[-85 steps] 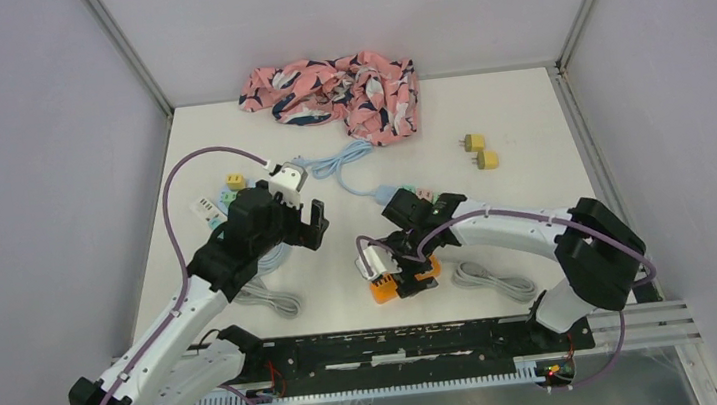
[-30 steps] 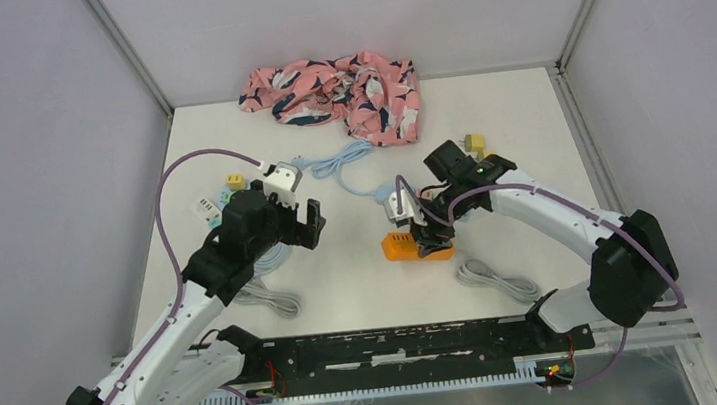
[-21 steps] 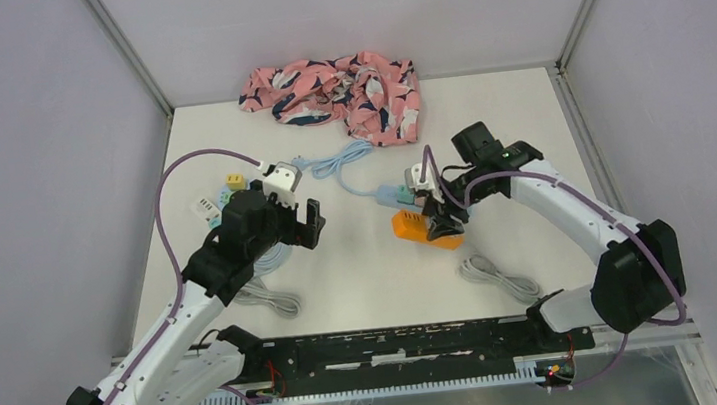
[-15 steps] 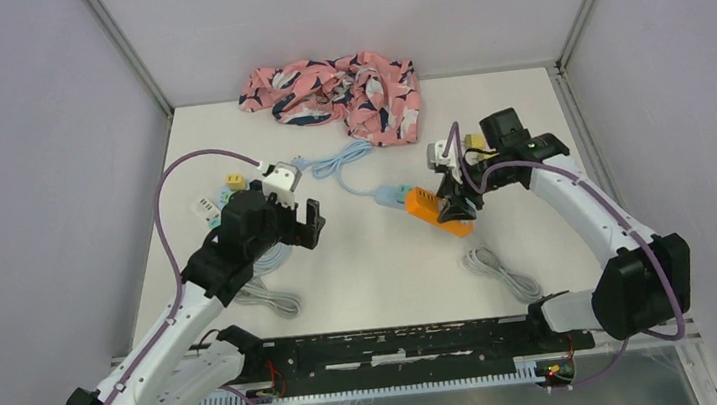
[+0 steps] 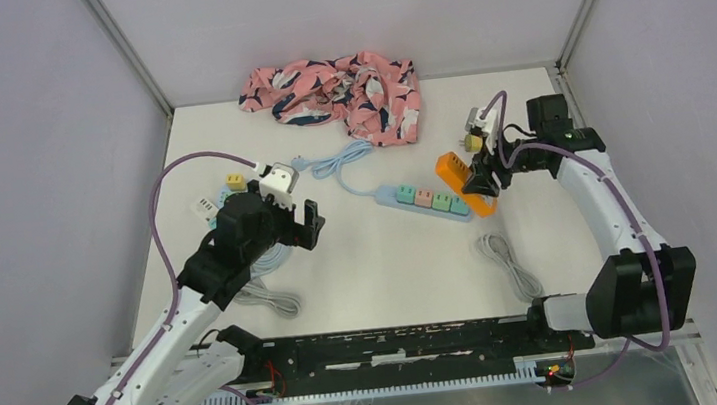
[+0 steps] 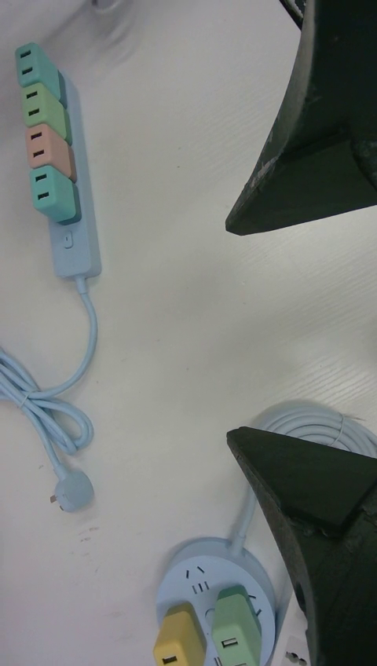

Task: Pull the plug off the socket
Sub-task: Pick up the socket from the center of the board, then place the socket at the center of the board.

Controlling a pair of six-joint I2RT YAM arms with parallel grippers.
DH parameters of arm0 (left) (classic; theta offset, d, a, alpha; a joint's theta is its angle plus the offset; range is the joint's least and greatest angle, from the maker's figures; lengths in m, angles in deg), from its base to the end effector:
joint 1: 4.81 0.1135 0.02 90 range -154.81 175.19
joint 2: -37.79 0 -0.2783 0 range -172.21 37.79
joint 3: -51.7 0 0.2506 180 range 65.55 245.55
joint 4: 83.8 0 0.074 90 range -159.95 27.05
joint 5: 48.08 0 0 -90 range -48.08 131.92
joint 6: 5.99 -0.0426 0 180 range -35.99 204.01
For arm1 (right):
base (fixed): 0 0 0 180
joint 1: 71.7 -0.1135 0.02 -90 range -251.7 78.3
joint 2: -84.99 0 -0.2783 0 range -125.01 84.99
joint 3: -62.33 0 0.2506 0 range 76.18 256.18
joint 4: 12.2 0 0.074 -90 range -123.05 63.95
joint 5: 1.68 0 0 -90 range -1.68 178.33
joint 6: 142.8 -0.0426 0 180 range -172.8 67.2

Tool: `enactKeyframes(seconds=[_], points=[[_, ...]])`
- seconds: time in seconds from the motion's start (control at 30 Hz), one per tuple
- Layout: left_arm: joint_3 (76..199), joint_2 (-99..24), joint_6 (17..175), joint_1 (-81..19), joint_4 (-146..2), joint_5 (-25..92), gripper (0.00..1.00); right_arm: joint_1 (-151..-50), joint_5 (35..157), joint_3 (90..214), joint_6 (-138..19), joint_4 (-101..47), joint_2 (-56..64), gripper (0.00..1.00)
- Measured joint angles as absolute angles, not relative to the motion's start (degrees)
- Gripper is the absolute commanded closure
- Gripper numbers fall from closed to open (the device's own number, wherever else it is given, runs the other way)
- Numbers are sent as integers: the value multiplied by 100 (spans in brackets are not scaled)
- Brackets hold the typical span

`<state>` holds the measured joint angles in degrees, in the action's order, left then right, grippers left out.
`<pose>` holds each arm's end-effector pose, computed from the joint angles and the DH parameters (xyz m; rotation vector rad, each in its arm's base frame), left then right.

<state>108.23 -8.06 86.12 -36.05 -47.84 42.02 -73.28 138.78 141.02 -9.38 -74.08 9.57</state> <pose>0.1521 -0.0922 0.3098 0.5098 1.9664 -0.3676 0.2518 0.0398 0.3108 -1.1257 1.9464 0.7574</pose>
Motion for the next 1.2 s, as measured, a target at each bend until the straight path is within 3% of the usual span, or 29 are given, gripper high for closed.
enactKeyframes(seconds=[0.3, 0.6, 0.8, 1.0, 1.2], points=[[10823, -753, 8612, -3605, -4802, 4159, 1, -6316, 13386, 14850, -1539, -7069, 480, 100], [10823, -638, 8612, -3605, -4893, 4139, 1, -6056, 11815, 16447, -1896, -6468, -1375, 97], [10821, -629, 8612, -3601, -4907, 4139, 1, -6174, 10429, 17986, -2051, -6282, -3194, 81], [10808, -631, 8612, -3601, -4907, 4139, 1, -6222, 9546, 18596, -2243, -6167, -4311, 68], [10790, -646, 8612, -3588, -4907, 4139, 1, -6246, 9172, 19101, -2543, -6212, -4896, 40]])
